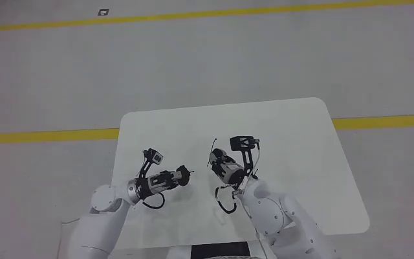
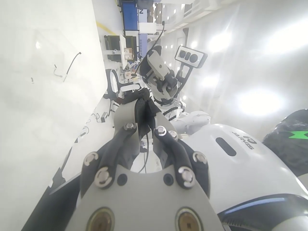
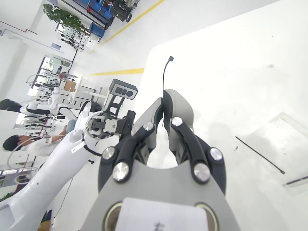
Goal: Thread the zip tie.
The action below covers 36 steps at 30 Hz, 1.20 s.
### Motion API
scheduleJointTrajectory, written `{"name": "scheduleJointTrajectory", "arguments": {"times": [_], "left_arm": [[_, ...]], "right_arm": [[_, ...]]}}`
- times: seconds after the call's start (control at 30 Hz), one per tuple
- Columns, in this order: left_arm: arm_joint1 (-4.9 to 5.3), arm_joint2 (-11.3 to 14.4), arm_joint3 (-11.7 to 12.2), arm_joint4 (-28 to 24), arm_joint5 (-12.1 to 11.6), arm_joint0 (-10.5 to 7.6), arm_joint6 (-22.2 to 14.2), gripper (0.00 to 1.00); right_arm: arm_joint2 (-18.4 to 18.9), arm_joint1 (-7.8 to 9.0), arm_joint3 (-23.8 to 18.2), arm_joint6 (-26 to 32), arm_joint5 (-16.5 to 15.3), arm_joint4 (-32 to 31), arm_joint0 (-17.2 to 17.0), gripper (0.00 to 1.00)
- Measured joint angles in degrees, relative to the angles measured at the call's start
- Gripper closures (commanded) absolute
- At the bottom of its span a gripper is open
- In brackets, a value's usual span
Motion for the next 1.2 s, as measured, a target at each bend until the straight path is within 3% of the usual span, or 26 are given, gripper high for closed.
{"name": "scheduleJointTrajectory", "arguments": {"times": [0.23, 0.43, 1.2], "left_arm": [[-0.1, 1.11, -0.58, -0.47, -0.18, 0.96, 5.1, 1.0], [-0.2, 1.83, -0.26, -0.29, -0.17, 0.44, 6.16, 1.0], [-0.27, 2.25, 0.1, -0.89, -0.17, 0.08, 6.76, 1.0]], "right_arm": [[-2.89, -0.46, -0.4, -10.16, -0.3, -0.87, -2.03, 1.0], [-5.5, -0.84, 0.53, -16.16, -0.04, -1.43, -3.64, 1.0], [-8.16, -1.22, 3.3, -19.64, -0.6, -4.54, -3.06, 1.0]]}}
